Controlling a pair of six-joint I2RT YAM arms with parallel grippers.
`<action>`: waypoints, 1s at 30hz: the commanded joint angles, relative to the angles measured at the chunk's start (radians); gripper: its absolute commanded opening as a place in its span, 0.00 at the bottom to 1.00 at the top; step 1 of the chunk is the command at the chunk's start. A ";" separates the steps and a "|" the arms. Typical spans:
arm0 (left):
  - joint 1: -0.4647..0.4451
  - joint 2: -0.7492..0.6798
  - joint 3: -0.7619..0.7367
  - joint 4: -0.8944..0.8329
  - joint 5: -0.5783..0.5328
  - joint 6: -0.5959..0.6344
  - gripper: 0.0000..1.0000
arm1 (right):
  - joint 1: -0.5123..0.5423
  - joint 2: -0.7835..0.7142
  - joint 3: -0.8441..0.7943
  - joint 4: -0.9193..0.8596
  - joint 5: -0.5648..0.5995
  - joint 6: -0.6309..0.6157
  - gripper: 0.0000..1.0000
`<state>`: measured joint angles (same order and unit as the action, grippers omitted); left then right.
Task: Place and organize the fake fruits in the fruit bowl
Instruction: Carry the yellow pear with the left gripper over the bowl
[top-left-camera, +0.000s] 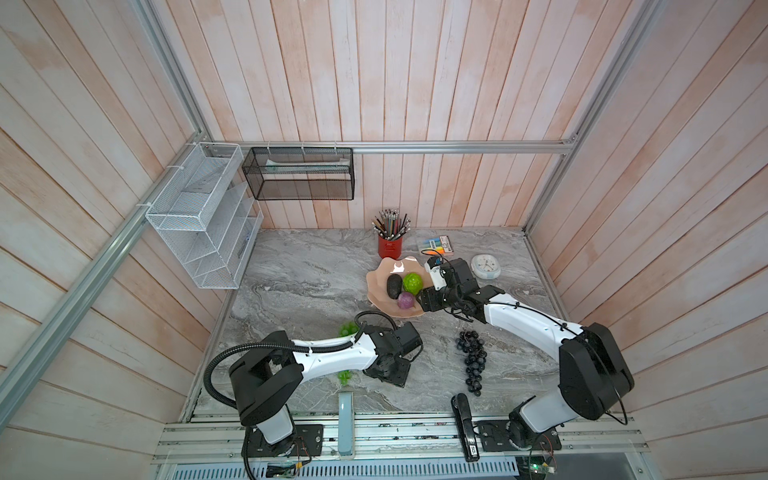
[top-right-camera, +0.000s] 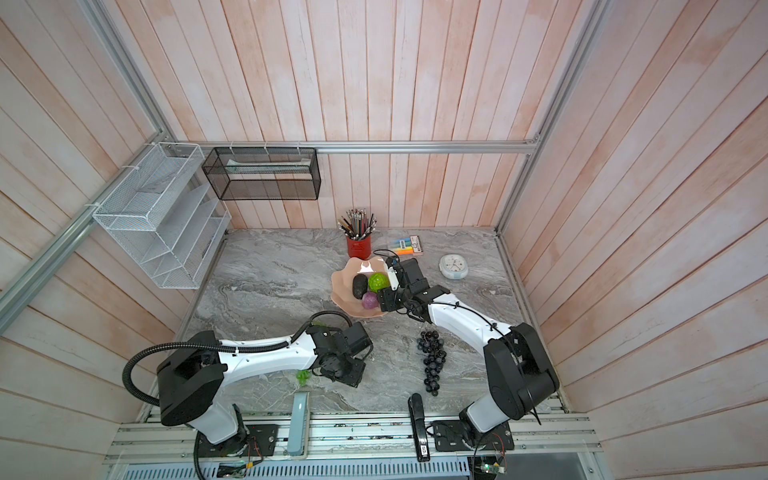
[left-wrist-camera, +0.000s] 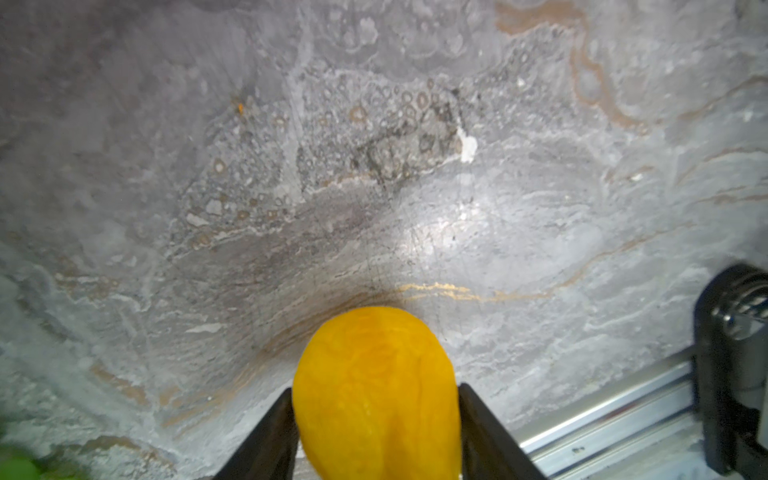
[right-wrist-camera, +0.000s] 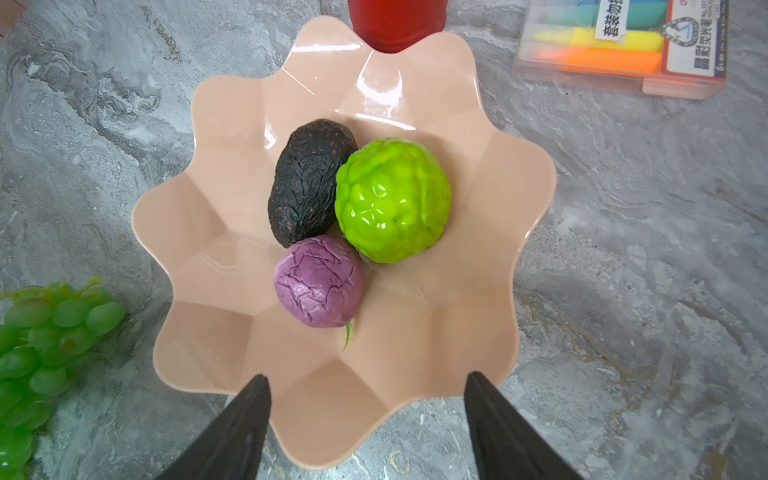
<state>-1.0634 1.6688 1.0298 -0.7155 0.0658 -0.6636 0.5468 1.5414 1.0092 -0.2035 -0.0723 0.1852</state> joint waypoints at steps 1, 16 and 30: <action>0.002 0.006 -0.015 0.025 -0.040 0.004 0.54 | -0.005 -0.012 -0.006 0.013 -0.006 0.007 0.75; 0.076 -0.256 -0.140 0.062 -0.040 -0.023 0.44 | -0.007 -0.122 -0.060 0.077 0.092 0.017 0.71; 0.482 -0.060 0.257 0.076 0.102 0.206 0.43 | -0.045 -0.188 -0.051 0.095 0.106 0.017 0.73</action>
<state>-0.6079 1.5269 1.2110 -0.6468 0.1349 -0.5453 0.5034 1.3693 0.9360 -0.1120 0.0154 0.1925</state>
